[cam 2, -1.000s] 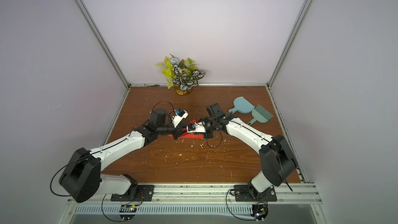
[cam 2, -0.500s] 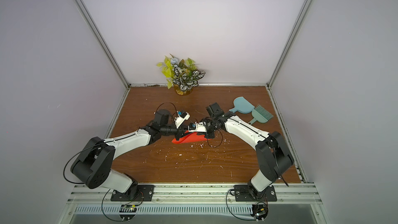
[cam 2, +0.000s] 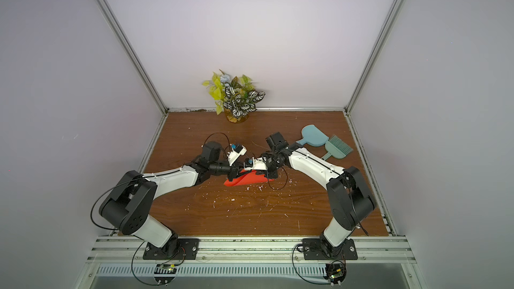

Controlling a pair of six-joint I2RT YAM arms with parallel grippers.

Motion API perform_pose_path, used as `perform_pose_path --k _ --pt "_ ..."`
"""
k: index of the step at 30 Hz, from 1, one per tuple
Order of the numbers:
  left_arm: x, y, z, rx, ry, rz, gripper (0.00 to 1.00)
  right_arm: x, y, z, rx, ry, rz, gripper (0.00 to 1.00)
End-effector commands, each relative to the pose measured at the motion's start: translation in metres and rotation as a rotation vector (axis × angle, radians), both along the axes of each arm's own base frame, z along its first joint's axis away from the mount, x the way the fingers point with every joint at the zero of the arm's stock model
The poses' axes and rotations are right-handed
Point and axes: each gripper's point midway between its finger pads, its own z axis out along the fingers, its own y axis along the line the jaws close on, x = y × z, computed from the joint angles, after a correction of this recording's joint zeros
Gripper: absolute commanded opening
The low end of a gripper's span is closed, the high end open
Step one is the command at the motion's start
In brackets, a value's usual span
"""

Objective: Fold the square paper diagonally
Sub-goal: Fold the paper at the center of the board.

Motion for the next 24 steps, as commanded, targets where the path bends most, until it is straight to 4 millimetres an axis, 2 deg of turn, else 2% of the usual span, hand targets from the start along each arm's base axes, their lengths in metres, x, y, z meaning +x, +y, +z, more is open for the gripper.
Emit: perform_pose_path --k 1,16,24 --pt "0.001 -0.001 0.006 -0.033 -0.011 -0.015 0.11 0.006 0.002 0.005 -0.005 0.003 -0.011 0.07" --pt "0.004 -0.002 0.008 -0.031 -0.015 -0.01 0.18 0.01 0.001 0.001 -0.025 0.009 -0.023 0.08" --pt "0.005 -0.001 0.006 -0.018 -0.014 -0.005 0.21 0.016 0.006 0.014 0.009 -0.008 -0.027 0.08"
